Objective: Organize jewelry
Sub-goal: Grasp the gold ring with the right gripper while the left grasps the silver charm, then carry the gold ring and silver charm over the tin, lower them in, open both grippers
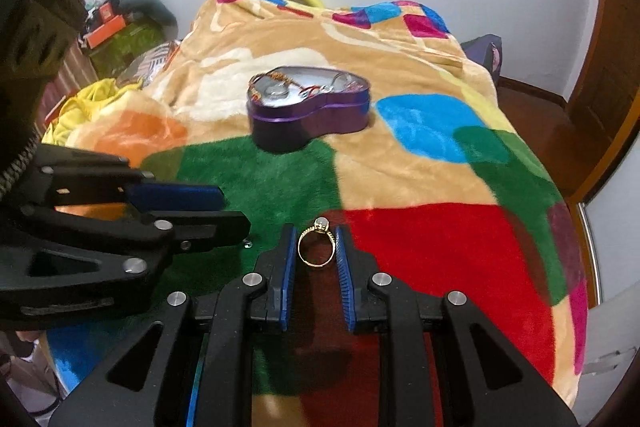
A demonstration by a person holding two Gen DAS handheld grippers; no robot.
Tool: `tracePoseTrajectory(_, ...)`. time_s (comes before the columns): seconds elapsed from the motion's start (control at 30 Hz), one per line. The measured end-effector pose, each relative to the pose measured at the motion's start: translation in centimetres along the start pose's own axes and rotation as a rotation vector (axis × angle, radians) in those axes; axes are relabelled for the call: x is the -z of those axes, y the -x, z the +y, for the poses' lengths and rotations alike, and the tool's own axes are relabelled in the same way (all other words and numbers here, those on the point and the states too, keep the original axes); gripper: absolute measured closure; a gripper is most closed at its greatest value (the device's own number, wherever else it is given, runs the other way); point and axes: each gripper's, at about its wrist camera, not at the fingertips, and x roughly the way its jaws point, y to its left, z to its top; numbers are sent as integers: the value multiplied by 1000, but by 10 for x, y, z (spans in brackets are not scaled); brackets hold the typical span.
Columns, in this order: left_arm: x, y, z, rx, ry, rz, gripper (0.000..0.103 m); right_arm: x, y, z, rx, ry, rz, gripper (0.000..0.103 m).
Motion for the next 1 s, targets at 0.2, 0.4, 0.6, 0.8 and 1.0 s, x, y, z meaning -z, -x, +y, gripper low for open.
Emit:
tracePoseTrajectory(0.2, 0, 2, 1, 1, 2, -19, 95, -3, 5, -9, 3, -30, -15, 85)
tracePoseTrajectory(0.4, -7, 19, 8, -12, 24, -63, 95, -9, 15, -10, 5, -38, -47, 85)
tracePoseTrajectory(0.6, -19, 43, 13, -38, 28, -133, 95, -23, 31, -10, 11, -27, -101, 85)
tracePoseTrajectory(0.8, -37, 71, 16, -56, 26, -223, 95, -43, 48, -6, 22, -12, -173, 85)
tracePoseTrajectory(1.0, -53, 92, 22, -60, 25, -293, 95, -61, 63, -3, 21, -6, -252, 85)
